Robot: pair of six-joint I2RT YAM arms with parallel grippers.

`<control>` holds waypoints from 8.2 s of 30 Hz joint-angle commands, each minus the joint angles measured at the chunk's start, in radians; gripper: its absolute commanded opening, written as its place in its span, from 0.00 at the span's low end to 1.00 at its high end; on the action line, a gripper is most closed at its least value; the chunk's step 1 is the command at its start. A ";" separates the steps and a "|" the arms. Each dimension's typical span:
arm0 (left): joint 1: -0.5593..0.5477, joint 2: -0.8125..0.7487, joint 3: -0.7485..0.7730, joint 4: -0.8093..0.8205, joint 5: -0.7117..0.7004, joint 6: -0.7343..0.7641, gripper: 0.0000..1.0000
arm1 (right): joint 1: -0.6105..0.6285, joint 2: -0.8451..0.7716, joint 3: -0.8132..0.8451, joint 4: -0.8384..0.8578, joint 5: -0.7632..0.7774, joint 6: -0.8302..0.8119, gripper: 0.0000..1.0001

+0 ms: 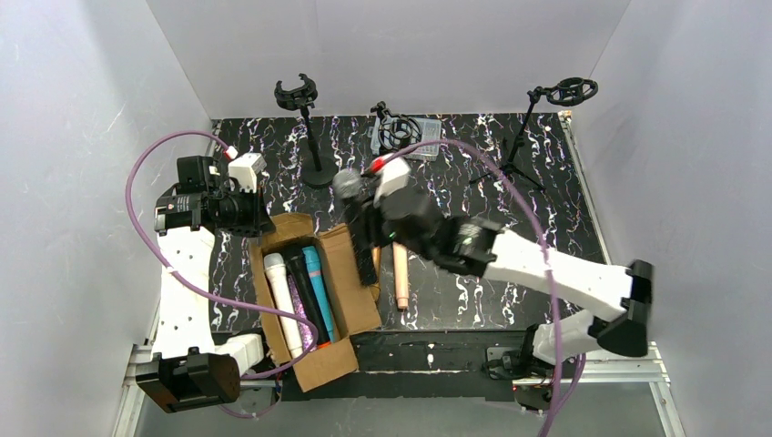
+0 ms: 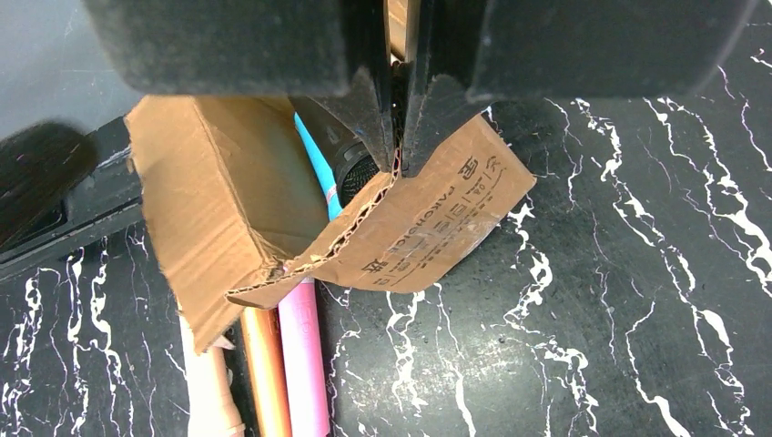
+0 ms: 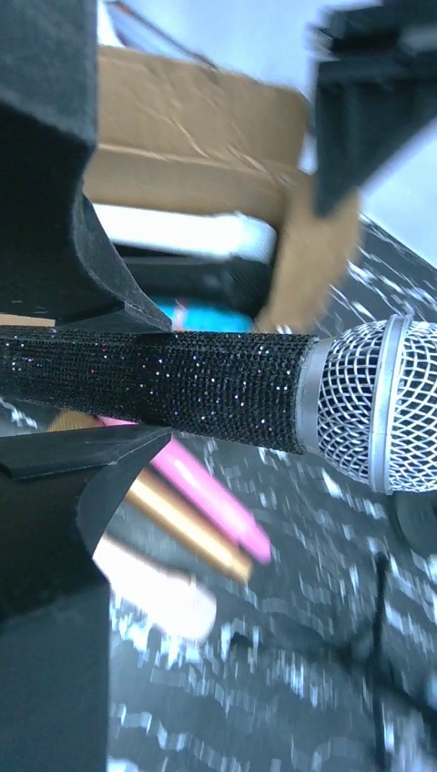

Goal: Attach the microphones to the stand

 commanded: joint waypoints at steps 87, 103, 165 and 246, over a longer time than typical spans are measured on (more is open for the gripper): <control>-0.002 -0.061 0.050 0.004 0.126 -0.039 0.00 | 0.195 0.542 0.220 0.054 0.040 -0.012 0.60; -0.002 -0.064 0.057 -0.001 0.138 -0.030 0.00 | 0.194 0.622 0.281 -0.002 0.057 -0.022 0.51; -0.001 -0.069 0.012 0.010 0.113 -0.016 0.00 | -0.466 0.051 -0.722 0.279 -0.148 0.150 0.16; -0.002 -0.072 0.027 0.006 0.105 -0.001 0.00 | 0.191 0.147 0.065 0.046 0.066 -0.003 0.01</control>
